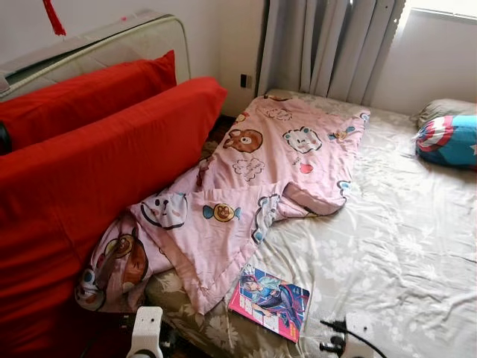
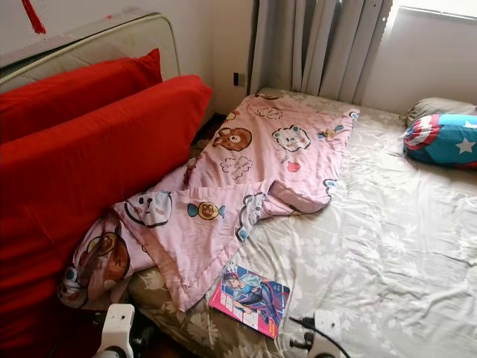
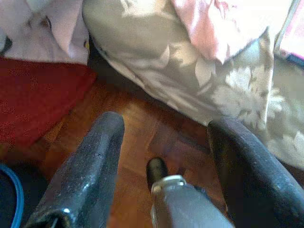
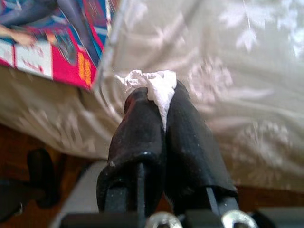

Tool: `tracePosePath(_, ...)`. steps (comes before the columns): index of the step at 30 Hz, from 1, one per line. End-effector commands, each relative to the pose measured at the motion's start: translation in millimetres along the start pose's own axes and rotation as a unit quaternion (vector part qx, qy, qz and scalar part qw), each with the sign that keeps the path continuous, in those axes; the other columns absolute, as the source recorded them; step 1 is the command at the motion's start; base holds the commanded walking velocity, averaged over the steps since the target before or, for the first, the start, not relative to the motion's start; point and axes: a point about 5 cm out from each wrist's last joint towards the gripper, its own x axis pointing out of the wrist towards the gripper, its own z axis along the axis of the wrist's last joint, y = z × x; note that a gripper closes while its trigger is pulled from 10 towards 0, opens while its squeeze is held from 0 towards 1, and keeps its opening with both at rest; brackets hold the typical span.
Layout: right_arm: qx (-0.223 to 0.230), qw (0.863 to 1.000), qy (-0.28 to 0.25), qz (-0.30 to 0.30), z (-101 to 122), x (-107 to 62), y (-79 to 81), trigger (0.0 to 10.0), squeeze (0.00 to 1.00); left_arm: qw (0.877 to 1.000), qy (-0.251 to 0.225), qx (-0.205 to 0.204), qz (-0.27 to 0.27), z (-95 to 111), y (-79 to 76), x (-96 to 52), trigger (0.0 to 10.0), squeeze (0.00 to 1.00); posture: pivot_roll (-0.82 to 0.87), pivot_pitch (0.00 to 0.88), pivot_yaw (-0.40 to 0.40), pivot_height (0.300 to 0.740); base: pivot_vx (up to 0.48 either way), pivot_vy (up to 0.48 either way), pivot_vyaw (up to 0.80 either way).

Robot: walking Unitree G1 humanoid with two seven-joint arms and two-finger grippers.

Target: Clean up the room

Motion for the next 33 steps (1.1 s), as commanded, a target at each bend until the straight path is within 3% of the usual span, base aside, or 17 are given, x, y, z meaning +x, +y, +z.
tracePosePath(1, -0.009, 1.0, 0.007, -0.001, -2, -0.5, -2.2, 10.0, 0.0, 1.0, 0.014, -0.006, 0.004, -6, -0.6, -1.1, 10.0, 0.0, 0.0, 0.0, -0.073, 0.74, 0.0, 0.0, 0.0)
tracePosePath(8, -0.028, 1.0, 0.001, -0.001, -1, -0.9, -3.8, 10.0, 0.0, 1.0, 0.022, -0.016, 0.009, -10, 0.7, -2.2, 10.0, 0.0, -0.01, 0.0, -0.077, 0.74, 0.0, 0.0, 0.19)
tracePosePath(13, -0.031, 1.0, 0.002, -0.005, -2, -1.3, -4.7, 10.0, 0.0, 0.999, 0.025, -0.035, 0.019, -12, 2.0, -3.0, 10.0, 0.0, 0.0, 0.0, -0.077, 0.74, 0.0, 0.0, 0.79)
tracePosePath(33, -0.031, 0.999, 0.012, -0.003, -8, -2.4, -3.6, 10.0, 0.0, 0.999, 0.027, -0.033, 0.015, -13, 1.2, -3.1, 10.0, 0.0, 0.0, 0.0, -0.071, 0.74, 0.0, 0.0, 0.8)
